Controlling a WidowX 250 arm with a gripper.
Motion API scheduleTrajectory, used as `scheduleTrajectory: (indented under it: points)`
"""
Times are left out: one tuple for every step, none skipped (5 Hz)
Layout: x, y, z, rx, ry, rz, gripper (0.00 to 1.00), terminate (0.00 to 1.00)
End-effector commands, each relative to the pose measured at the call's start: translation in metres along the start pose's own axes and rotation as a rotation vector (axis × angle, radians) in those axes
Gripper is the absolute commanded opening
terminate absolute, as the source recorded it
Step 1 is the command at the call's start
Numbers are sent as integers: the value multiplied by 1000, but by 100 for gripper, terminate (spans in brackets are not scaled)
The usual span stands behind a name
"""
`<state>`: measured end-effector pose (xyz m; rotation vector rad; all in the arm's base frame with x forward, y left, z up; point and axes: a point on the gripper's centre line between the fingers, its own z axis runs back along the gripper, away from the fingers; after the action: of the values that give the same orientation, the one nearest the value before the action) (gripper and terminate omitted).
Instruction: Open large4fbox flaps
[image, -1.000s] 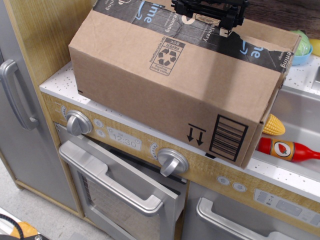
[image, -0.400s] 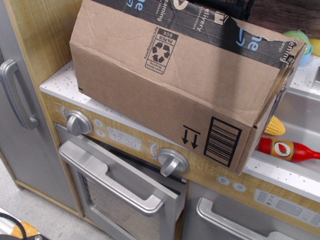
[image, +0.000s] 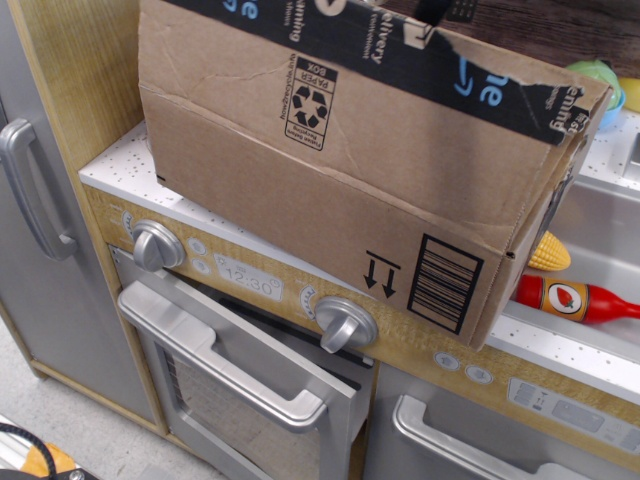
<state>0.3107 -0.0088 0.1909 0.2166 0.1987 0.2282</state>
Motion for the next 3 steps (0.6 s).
scheduleTrajectory:
  points:
    - [-43, 16, -4, -76, -70, 84, 100, 0]
    - [-55, 22, -23, -111, -100, 90, 100, 0]
    - [-61, 20, -43, -155, -130, 102, 100, 0]
